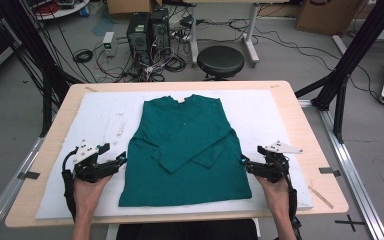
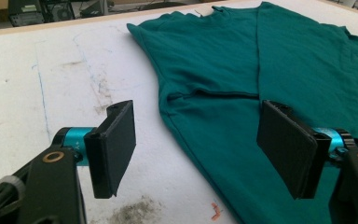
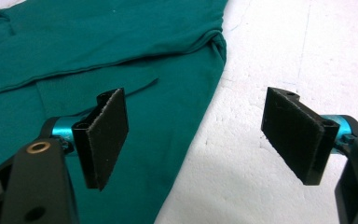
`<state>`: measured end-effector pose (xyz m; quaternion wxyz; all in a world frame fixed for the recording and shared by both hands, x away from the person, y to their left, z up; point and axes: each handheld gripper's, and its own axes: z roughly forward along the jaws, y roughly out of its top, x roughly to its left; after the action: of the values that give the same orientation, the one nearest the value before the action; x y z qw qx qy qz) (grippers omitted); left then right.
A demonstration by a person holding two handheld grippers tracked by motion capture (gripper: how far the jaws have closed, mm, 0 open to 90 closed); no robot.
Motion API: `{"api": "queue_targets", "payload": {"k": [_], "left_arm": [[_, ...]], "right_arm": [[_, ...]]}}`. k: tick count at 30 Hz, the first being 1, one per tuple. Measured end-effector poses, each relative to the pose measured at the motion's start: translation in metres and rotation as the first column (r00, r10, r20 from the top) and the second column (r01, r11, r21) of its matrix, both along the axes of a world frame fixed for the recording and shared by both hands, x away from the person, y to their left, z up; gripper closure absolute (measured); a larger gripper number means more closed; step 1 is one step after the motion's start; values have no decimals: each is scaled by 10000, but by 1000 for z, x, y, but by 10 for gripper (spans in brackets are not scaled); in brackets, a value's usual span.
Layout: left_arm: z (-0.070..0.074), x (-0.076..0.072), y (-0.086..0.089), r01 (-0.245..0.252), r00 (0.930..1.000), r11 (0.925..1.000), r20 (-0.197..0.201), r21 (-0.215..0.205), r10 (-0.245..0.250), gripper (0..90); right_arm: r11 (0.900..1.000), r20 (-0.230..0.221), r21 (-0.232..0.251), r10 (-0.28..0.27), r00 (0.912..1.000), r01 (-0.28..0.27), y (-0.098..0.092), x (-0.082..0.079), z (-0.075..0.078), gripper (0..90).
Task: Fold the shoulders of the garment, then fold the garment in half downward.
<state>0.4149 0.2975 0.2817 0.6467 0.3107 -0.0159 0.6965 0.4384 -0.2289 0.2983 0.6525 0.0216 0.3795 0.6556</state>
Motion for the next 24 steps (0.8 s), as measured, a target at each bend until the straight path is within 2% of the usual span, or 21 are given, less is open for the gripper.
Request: {"api": "queue_targets", "payload": {"k": [8, 11, 16, 22, 24], "left_arm": [[-1, -3, -5, -24, 10000, 9998, -33, 176, 24, 281], [0, -4, -7, -16, 9999, 9999, -145, 127, 18, 283], [1, -6, -7, 82, 9999, 9998, -85, 185, -80, 287], [0, -6, -9, -56, 9985, 9996, -539, 285, 71, 309], [3, -5, -10, -204, 9962, 9995, -841, 251, 225, 313]], "right_arm": [[10000, -89, -10, 11, 10000, -11, -2, 0, 0, 234], [10000, -48, -71, 62, 10000, -63, -4, -1, 1, 236], [10000, 110, 26, 45, 9999, -45, -5, -6, 3, 236], [9998, -50, -173, 60, 10000, -61, 1, -8, 9, 237], [9999, 15, -119, 8, 10000, -8, 4, -9, 8, 238]]}}
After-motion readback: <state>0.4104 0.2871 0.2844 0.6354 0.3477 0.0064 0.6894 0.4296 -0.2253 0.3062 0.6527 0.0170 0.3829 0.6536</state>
